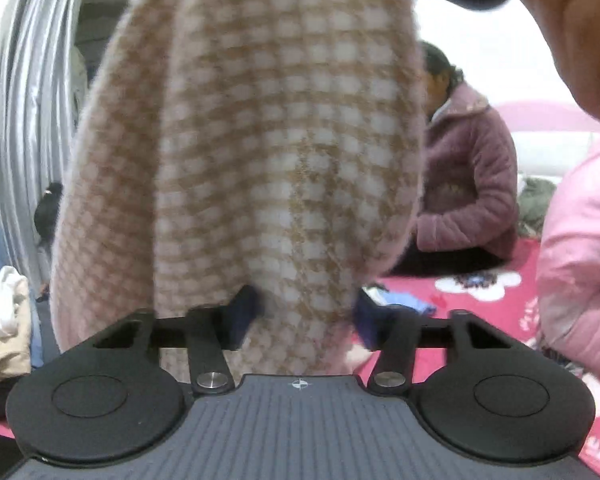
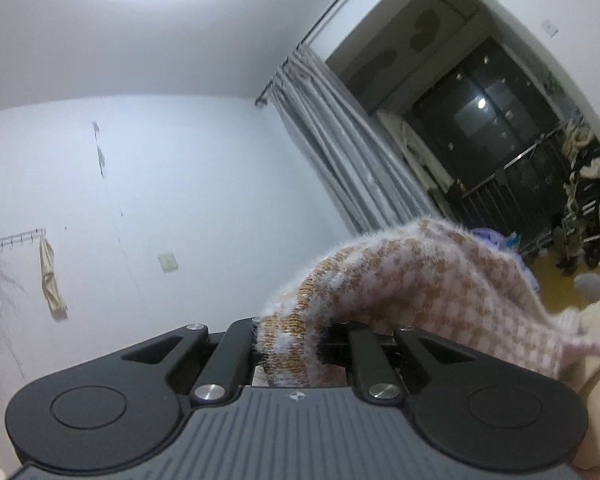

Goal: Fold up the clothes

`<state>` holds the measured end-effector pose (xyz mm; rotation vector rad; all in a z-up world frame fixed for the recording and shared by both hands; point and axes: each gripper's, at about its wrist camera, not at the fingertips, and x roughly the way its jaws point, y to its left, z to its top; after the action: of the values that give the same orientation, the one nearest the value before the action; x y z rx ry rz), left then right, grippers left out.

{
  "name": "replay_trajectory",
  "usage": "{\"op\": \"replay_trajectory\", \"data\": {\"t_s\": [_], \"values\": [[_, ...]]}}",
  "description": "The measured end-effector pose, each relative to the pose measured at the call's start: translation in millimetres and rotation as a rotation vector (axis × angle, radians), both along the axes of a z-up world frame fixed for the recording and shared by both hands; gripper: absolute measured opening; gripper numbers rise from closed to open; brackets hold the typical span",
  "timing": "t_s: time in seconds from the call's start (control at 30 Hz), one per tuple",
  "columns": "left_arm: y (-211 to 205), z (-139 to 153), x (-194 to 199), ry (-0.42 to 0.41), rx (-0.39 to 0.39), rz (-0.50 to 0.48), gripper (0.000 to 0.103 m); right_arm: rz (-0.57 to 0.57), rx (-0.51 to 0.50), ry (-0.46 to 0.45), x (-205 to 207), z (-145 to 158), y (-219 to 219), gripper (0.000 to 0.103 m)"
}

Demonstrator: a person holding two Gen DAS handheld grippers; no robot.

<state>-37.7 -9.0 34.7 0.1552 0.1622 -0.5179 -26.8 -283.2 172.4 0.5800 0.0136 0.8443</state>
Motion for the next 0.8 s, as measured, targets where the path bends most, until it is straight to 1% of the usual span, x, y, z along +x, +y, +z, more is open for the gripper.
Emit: {"op": "replay_trajectory", "data": {"t_s": [0.1, 0.2, 0.43, 0.5, 0.63, 0.7, 0.8], "values": [[10, 19, -19, -0.030, -0.025, 0.002, 0.028, -0.021, 0.040, -0.036, -7, 17, -8, 0.011], [28, 46, -45, -0.058, -0.064, -0.006, 0.024, -0.035, 0.056, -0.105, -24, 36, -15, 0.011], [79, 128, -88, -0.102, -0.203, -0.055, 0.021, -0.046, -0.005, -0.289, -75, 97, -15, 0.011], [90, 143, -102, -0.128, -0.259, -0.073, 0.021, -0.038, -0.026, -0.319, -89, 113, -13, 0.011], [110, 163, -131, -0.160, -0.361, -0.123, 0.020, -0.010, -0.054, -0.367, -119, 142, -10, 0.011], [115, 174, -143, -0.174, -0.401, -0.162, 0.020, 0.002, -0.063, -0.408, -140, 156, -12, 0.011], [121, 198, -154, -0.174, -0.471, -0.257, 0.018, 0.012, -0.074, -0.453, -173, 176, -16, 0.011]]}}
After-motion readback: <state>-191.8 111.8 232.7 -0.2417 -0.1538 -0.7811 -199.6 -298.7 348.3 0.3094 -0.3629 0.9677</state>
